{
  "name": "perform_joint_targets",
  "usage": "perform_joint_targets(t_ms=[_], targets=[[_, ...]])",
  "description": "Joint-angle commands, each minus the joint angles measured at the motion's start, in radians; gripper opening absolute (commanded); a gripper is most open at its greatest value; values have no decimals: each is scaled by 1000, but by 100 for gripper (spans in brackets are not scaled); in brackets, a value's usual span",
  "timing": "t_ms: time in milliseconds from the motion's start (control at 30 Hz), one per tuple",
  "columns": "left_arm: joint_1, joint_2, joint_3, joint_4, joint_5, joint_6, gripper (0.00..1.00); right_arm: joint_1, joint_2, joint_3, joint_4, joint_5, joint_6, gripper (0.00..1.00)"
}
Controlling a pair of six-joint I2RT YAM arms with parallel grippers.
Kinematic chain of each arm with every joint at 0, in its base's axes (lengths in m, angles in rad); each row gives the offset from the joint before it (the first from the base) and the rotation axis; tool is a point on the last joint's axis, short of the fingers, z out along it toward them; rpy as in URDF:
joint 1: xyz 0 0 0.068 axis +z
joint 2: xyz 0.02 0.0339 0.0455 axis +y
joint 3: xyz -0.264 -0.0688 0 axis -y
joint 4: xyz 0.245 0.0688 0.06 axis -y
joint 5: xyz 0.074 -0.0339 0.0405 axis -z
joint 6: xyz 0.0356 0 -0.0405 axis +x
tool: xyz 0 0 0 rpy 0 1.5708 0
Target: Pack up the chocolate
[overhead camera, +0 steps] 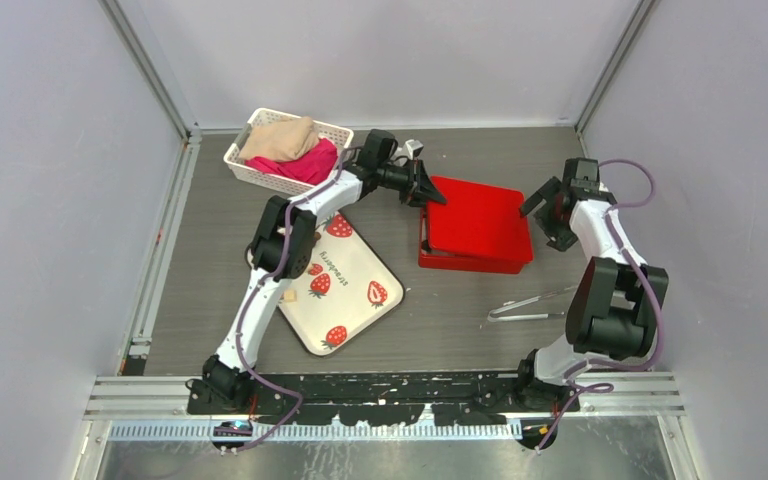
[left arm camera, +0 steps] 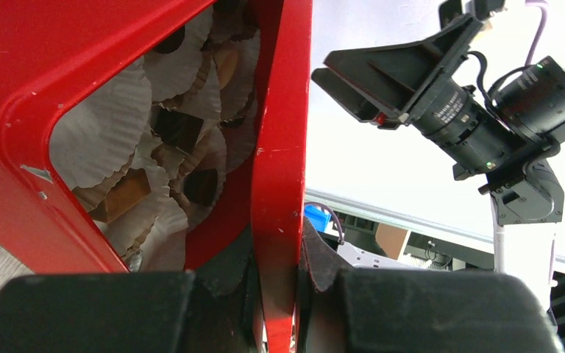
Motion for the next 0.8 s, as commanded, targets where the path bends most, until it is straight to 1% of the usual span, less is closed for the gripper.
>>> perform_joint_targets(t_ms=[0,233,333,400,500,600,767], targets=[[0,-14,15,49,5,-14,0,-2,45,21,42,-93,-45,89],[7,-15,26,31,4,-7,0,-2,67,20,78,-190,-50,88],[8,-16,45,-10,4,19,1,-2,72,12,115,-239,-45,88],[8,-17,67,-68,-4,57,9,-2,79,13,127,-263,-39,87],[9,-29,95,-177,-27,133,24,-3,98,23,139,-303,-32,85],[18,-42,102,-252,-50,182,39,-1,113,34,142,-325,-32,83],[26,-54,133,-366,-71,266,52,-1,122,38,147,-346,-33,82]])
